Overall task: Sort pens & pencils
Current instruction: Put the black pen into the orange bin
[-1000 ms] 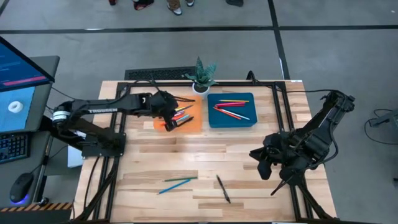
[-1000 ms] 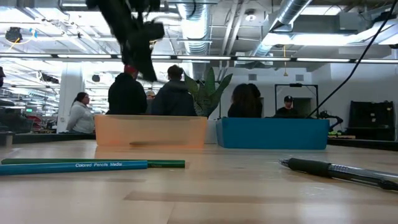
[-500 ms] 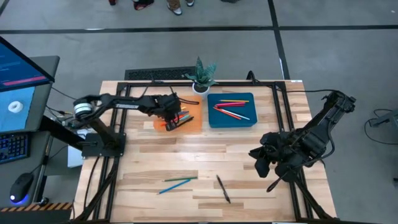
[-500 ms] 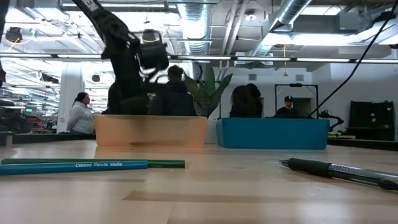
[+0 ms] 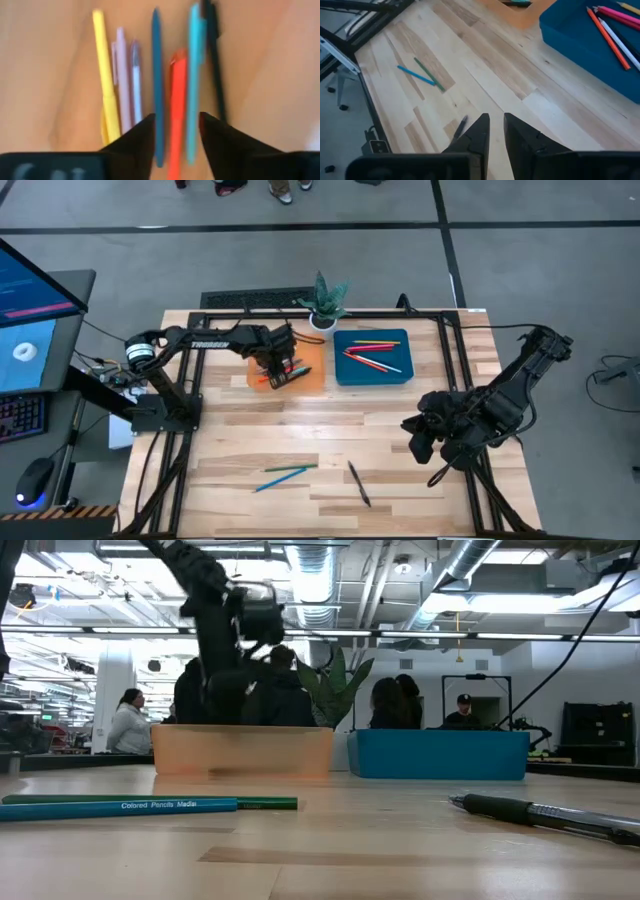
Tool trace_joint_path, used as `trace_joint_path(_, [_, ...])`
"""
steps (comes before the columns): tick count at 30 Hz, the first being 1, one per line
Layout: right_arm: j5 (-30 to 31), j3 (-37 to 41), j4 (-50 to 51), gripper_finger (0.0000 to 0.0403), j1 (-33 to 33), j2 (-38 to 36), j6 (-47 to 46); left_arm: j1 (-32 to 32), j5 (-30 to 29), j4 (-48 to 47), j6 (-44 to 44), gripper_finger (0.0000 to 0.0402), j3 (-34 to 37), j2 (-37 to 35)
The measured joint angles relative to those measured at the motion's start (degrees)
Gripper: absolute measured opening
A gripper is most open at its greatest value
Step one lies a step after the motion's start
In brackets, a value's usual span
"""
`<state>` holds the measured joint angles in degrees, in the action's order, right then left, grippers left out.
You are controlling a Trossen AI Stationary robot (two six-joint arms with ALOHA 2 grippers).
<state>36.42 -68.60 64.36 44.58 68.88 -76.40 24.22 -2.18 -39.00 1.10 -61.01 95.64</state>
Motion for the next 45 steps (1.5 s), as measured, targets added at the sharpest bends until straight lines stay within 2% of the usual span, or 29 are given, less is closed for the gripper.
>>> trace_joint_path(4, [-1.1, 0.0, 0.1, 0.009, -1.2, 0.6, 0.2, -1.7, 1.9, -8.1, -1.7, 0.0191, -8.7, 0.0])
trace_joint_path(7, [-4.9, 0.0, -0.1, 0.0104, -3.0, 2.9, -0.1, -4.3, 1.9, -14.7, -3.1, 0.0213, -16.0, 0.0])
trace_joint_path(14, [-22.1, 0.0, -4.2, 0.0113, -9.8, 15.7, 2.6, -15.3, 1.8, -27.0, -10.6, 0.0221, -33.4, 0.0])
trace_joint_path(18, [-23.4, 0.0, -8.7, 0.0113, -11.1, 22.9, 2.9, -23.7, -1.4, -29.1, -16.3, 0.0222, -42.5, 0.0])
trace_joint_path(22, [-26.1, 0.0, -13.9, 0.0114, -12.1, 28.7, 3.7, -32.0, -7.2, -29.7, -21.9, 0.0222, -49.4, -0.1])
trace_joint_path(28, [-33.5, -0.5, -23.5, 0.0127, -12.4, 35.2, 7.0, -42.4, -15.0, -29.8, -29.5, 0.0222, -54.4, -0.1])
trace_joint_path(34, [-34.3, -6.1, -23.8, 0.0175, -12.3, 40.2, 8.9, -49.6, -18.5, -30.5, -36.7, 0.0222, -54.9, -0.1])
trace_joint_path(39, [-34.6, -10.5, -22.9, 0.0197, -12.6, 44.2, 9.4, -53.6, -22.1, -31.2, -41.1, 0.0222, -54.9, -0.1])
trace_joint_path(45, [-37.1, -12.8, -21.0, 0.019, -12.3, 48.9, 9.6, -56.0, -25.1, -32.3, -43.4, 0.0222, -54.9, -0.1])
